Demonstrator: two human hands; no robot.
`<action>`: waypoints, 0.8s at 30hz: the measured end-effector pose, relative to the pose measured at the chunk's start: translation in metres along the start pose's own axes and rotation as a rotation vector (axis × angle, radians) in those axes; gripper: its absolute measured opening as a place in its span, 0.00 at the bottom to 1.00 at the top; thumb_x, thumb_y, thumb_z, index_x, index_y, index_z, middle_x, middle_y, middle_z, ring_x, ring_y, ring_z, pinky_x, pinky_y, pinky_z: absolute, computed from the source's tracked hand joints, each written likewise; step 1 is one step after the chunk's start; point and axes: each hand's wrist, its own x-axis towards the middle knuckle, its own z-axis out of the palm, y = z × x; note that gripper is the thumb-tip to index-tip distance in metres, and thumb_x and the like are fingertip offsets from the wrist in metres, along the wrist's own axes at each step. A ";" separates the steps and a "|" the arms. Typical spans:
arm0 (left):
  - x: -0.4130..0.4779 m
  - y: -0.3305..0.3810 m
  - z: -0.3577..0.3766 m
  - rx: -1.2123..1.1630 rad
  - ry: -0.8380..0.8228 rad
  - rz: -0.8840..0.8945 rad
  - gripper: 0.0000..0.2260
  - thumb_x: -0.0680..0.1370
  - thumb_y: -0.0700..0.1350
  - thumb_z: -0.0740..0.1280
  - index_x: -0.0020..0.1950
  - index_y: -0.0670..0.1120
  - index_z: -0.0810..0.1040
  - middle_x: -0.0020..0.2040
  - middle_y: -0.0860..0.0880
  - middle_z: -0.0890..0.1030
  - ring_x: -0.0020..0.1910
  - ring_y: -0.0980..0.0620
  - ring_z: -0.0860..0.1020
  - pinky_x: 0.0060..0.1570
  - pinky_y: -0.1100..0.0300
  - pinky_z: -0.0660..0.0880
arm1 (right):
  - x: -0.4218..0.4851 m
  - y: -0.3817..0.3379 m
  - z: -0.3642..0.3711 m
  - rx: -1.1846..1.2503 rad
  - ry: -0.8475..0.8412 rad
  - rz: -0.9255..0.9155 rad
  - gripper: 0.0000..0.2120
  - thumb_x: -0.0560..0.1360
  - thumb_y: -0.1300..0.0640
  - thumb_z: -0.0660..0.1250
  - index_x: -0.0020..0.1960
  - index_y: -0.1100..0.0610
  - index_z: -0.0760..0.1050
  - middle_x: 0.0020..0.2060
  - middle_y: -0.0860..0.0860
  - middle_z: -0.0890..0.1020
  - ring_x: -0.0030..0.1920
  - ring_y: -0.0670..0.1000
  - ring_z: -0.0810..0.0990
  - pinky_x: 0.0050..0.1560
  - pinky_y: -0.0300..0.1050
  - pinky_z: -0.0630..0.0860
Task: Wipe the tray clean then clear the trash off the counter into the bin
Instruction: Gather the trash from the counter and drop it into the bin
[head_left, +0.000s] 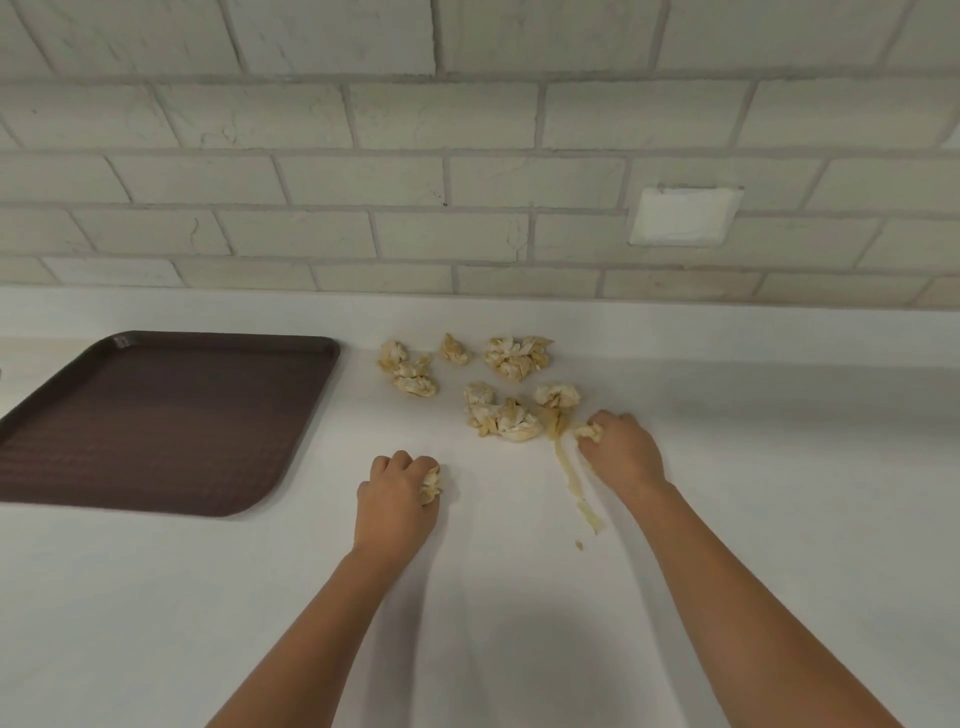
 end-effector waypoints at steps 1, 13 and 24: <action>-0.001 0.001 -0.001 -0.003 -0.005 -0.009 0.12 0.67 0.38 0.71 0.49 0.48 0.81 0.40 0.48 0.77 0.42 0.44 0.74 0.33 0.58 0.65 | -0.004 0.003 0.001 -0.011 0.037 -0.002 0.16 0.76 0.52 0.63 0.60 0.59 0.73 0.54 0.59 0.74 0.50 0.60 0.77 0.41 0.43 0.70; -0.071 0.041 -0.018 -0.326 -0.041 -0.131 0.10 0.71 0.37 0.70 0.50 0.46 0.81 0.45 0.49 0.78 0.47 0.48 0.74 0.45 0.59 0.69 | -0.100 0.049 -0.022 0.767 0.122 0.080 0.04 0.71 0.60 0.69 0.45 0.56 0.76 0.35 0.46 0.78 0.35 0.47 0.76 0.36 0.39 0.71; -0.161 0.210 -0.055 -1.258 -0.603 -0.315 0.06 0.76 0.43 0.68 0.48 0.53 0.81 0.44 0.53 0.84 0.44 0.55 0.82 0.41 0.64 0.75 | -0.256 0.127 -0.067 1.397 0.091 0.438 0.08 0.75 0.60 0.65 0.52 0.59 0.80 0.26 0.49 0.72 0.27 0.48 0.69 0.25 0.39 0.62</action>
